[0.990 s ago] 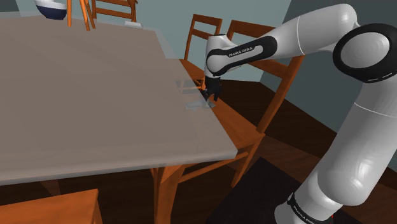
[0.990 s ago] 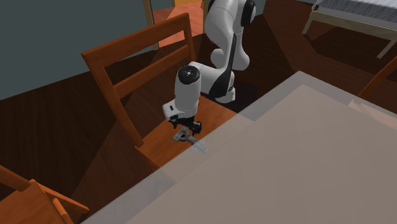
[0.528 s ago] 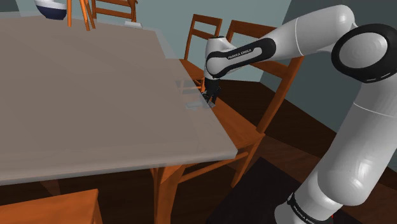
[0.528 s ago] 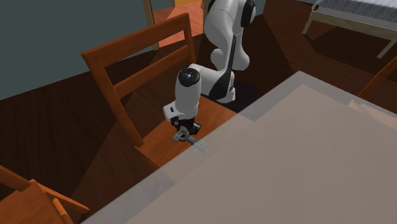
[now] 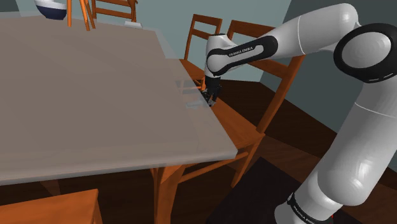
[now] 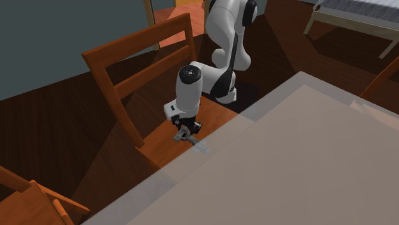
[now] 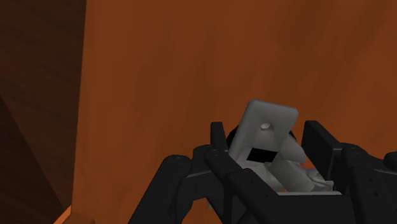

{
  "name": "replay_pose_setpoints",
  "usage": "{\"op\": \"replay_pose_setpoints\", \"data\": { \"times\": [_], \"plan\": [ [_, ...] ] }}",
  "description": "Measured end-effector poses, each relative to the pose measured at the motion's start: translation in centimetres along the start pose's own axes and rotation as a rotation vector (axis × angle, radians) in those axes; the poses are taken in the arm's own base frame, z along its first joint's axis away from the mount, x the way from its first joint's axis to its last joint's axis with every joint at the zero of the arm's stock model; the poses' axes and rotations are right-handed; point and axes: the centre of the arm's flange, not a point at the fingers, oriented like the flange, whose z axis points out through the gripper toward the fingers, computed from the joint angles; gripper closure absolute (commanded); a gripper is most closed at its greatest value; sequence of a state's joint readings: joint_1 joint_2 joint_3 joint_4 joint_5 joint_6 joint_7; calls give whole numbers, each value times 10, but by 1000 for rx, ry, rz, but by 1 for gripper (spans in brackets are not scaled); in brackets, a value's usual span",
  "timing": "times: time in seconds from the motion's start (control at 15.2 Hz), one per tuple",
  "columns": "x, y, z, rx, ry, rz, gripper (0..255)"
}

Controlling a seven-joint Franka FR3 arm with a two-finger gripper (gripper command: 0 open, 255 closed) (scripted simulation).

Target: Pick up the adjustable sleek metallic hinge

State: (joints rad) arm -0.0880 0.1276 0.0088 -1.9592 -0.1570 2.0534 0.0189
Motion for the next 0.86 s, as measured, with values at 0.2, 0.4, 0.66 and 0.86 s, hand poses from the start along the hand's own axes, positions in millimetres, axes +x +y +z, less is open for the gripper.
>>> {"op": "replay_pose_setpoints", "data": {
  "times": [0.2,0.4,0.66,0.86],
  "plan": [
    [0,2,-15,0,0,0,255],
    [1,4,-32,0,0,0,255],
    [-1,8,-52,0,0,0,255],
    [-1,9,-65,0,0,0,255]
  ]
}}
